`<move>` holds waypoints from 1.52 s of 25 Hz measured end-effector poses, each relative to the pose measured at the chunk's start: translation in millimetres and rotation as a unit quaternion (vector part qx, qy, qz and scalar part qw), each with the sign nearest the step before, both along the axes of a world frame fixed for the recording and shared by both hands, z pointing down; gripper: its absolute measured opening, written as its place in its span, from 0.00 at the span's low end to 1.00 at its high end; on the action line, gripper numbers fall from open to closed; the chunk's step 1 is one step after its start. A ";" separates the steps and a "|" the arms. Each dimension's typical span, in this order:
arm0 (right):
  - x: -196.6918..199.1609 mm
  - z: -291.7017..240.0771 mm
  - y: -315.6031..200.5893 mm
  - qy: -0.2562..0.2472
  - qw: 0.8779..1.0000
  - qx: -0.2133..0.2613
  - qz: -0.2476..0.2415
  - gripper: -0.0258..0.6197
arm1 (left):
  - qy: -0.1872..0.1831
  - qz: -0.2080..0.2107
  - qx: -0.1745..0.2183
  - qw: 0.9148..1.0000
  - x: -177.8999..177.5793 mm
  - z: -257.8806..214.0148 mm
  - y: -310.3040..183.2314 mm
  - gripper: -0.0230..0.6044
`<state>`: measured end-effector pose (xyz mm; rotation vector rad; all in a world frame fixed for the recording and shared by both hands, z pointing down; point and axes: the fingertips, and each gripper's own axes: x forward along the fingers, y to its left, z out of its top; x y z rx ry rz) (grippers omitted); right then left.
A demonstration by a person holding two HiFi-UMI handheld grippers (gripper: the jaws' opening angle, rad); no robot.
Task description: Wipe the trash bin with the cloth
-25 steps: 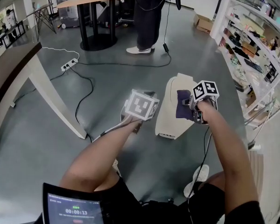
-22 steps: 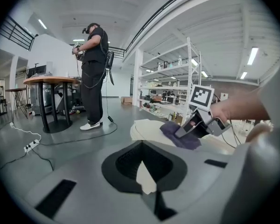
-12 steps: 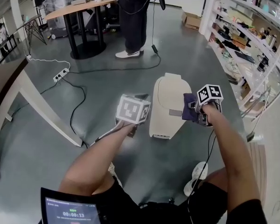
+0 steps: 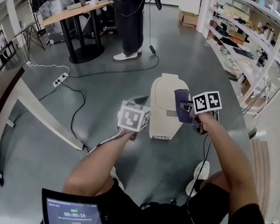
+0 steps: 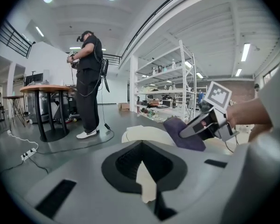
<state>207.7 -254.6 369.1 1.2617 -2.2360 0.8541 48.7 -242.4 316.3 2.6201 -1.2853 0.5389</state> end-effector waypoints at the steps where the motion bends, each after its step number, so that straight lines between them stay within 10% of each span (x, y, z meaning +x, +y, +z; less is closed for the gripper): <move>1: -12.3 -6.9 5.4 0.000 1.000 0.025 -0.009 0.16 | 0.001 -0.003 0.006 1.000 -0.9 -1.0 0.1 0.04; 7: -56.1 -24.2 28.0 0.015 0.985 0.171 0.013 0.16 | 0.059 -0.035 -0.005 0.998 -7.9 4.3 -0.6 0.04; 15: -82.0 -8.2 62.1 0.068 0.948 0.300 0.086 0.16 | 0.061 -0.074 0.105 0.990 -29.7 4.9 17.7 0.04; 28: -112.0 78.1 74.7 0.095 0.948 0.284 0.111 0.16 | -0.012 -0.040 0.118 0.992 -38.1 81.5 40.4 0.04; 38: -89.7 92.3 74.4 0.108 0.941 0.293 0.133 0.16 | 0.020 -0.030 0.084 0.996 -22.0 104.3 39.0 0.04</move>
